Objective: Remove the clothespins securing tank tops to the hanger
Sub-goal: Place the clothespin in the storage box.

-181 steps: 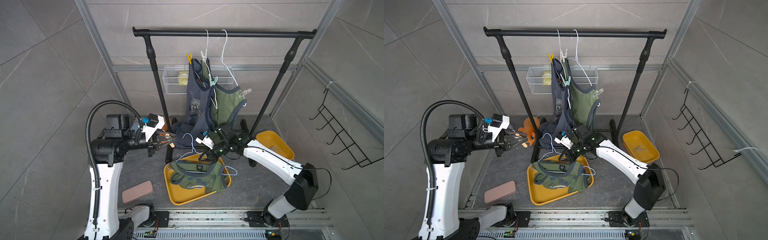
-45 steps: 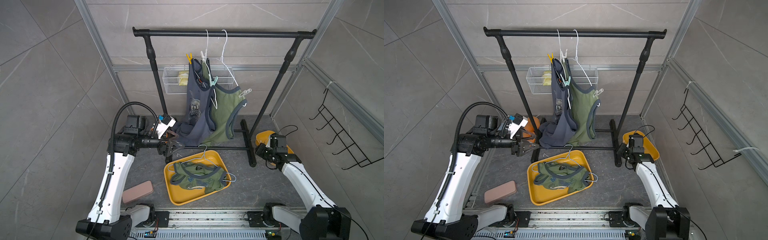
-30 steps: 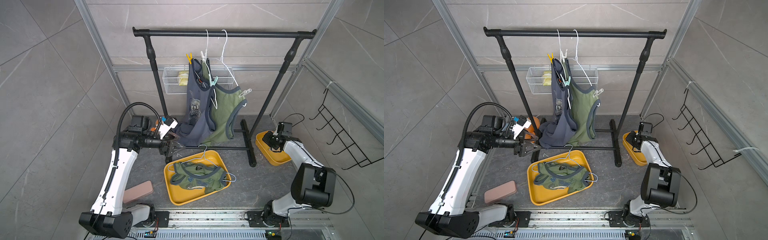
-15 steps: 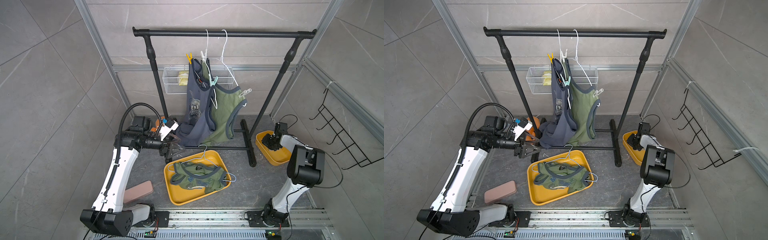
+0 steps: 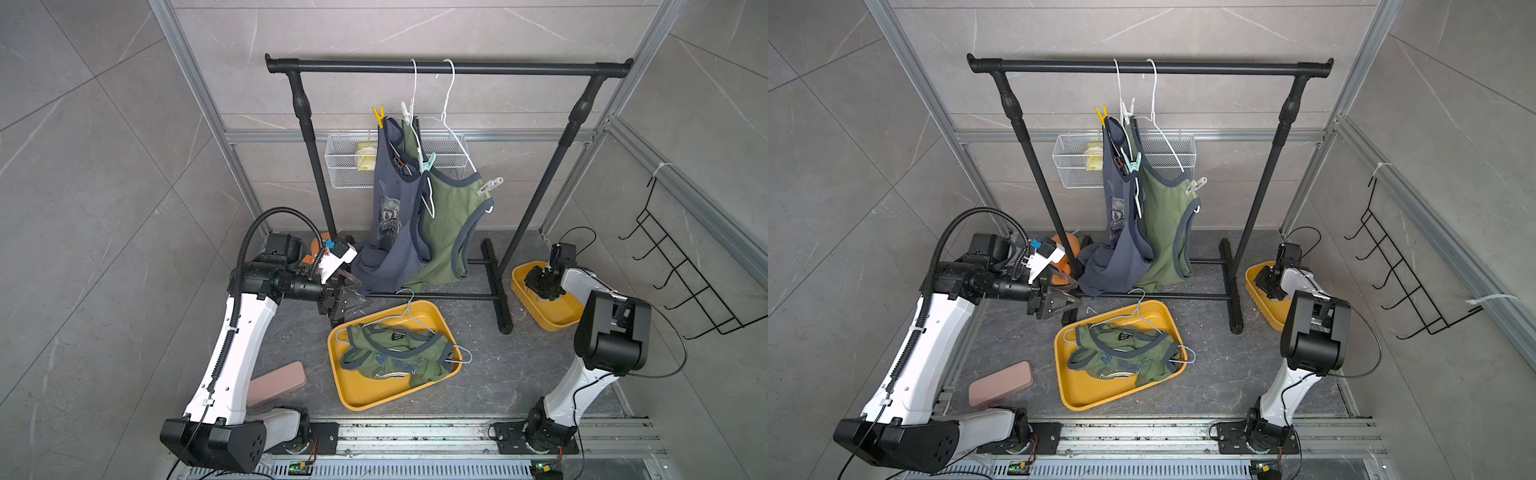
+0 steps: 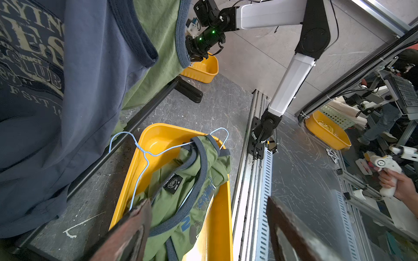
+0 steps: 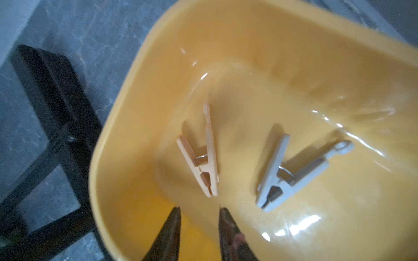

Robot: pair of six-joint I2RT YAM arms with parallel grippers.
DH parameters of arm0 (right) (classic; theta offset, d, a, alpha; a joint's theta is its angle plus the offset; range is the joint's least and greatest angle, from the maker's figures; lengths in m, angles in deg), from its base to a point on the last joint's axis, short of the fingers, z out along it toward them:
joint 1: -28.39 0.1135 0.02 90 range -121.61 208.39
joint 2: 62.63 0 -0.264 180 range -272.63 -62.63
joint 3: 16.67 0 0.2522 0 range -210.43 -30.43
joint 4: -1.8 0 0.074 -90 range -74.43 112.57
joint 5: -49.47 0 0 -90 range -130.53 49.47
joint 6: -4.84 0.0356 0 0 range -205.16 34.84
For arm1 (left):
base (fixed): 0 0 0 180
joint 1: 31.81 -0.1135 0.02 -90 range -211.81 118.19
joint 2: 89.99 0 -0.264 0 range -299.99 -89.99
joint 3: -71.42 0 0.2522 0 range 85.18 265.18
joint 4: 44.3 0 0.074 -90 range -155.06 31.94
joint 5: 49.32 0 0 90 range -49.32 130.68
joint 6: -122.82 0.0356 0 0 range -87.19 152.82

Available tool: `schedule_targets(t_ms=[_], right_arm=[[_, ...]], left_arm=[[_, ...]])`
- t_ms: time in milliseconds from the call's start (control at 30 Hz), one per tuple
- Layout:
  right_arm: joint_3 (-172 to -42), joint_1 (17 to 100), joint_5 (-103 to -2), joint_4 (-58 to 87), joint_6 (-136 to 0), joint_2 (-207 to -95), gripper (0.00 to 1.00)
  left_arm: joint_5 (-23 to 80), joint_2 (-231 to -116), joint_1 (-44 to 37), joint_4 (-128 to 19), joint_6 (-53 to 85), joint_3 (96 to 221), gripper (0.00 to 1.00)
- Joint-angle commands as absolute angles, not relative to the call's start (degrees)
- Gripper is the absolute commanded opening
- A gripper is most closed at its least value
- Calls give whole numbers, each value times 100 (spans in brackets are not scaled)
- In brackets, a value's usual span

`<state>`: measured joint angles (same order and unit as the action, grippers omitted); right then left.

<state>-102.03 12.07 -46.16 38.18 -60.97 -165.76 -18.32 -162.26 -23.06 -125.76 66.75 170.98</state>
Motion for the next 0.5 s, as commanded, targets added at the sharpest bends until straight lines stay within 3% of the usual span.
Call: schedule_targets(t_ms=[0,67,200,300,467], right_arm=[[-9920,1243,-4779,3841,-5959,-15256,26],[-9588,1349,-5038,3837,-5986,-14476,22],[-9044,2195,-5826,4221,-6314,-13021,24],[-8683,3510,-5793,4588,-6562,-12241,27],[-7801,5966,-4735,4492,-6594,-11401,30]], left_arm=[[-1934,-16253,-2288,-12670,6780,17418,82],[-1887,-16265,-2292,-12736,6803,17498,82],[-1686,-16163,-2286,-12979,7077,17576,82],[-1544,-16049,-2293,-13252,7365,17562,82],[-1505,-15692,-2292,-13408,7553,17259,82]])
